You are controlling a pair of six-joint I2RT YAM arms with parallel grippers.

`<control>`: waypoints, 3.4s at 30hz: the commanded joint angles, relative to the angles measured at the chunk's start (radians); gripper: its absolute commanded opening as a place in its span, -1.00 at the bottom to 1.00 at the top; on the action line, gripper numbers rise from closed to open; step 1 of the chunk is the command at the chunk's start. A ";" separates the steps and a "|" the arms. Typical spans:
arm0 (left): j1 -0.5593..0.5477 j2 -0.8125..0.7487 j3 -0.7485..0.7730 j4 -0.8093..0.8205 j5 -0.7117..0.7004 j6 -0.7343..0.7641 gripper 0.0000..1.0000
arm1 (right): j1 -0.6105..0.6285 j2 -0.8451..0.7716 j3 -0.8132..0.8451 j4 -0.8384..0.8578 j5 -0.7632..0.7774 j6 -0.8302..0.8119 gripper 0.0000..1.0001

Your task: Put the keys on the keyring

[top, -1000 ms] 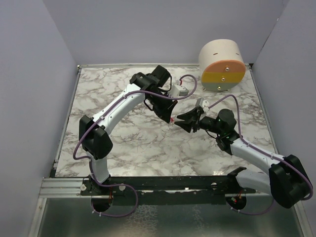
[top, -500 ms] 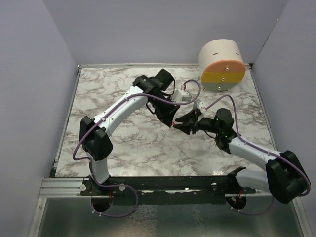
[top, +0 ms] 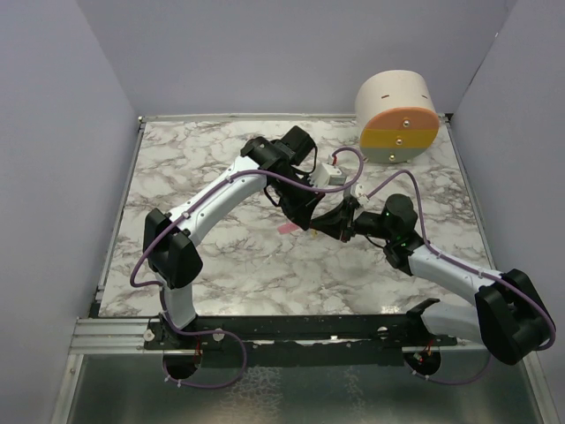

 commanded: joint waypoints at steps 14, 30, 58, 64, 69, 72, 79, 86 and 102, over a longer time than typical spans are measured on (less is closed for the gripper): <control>-0.011 -0.016 0.076 0.003 -0.060 -0.040 -0.55 | -0.002 0.002 0.032 0.024 0.040 0.025 -0.99; -0.001 -0.246 -0.049 0.333 -0.306 -0.210 -0.45 | -0.004 -0.015 0.035 0.014 0.219 0.108 -0.98; -0.001 -0.786 -1.157 1.847 -0.485 -0.608 -0.38 | -0.009 -0.084 0.119 0.049 0.449 0.425 -0.99; -0.001 -0.807 -1.197 1.901 -0.508 -0.673 -0.32 | -0.009 -0.074 0.123 0.096 0.456 0.504 -0.99; -0.001 -0.748 -1.170 1.932 -0.478 -0.744 -0.28 | -0.008 -0.060 0.140 0.149 0.465 0.580 -0.99; -0.001 -0.720 -1.158 1.963 -0.468 -0.777 -0.28 | -0.009 -0.053 0.156 0.180 0.470 0.613 -0.99; 0.000 -0.683 -1.143 2.020 -0.446 -0.818 -0.23 | -0.008 -0.045 0.193 0.188 0.476 0.652 -0.98; 0.002 -0.672 -1.141 2.081 -0.435 -0.830 -0.19 | -0.009 -0.038 0.196 0.204 0.471 0.667 -0.99; 0.004 -0.600 -1.120 2.156 -0.405 -0.852 -0.19 | -0.009 -0.035 0.201 0.207 0.452 0.671 -0.99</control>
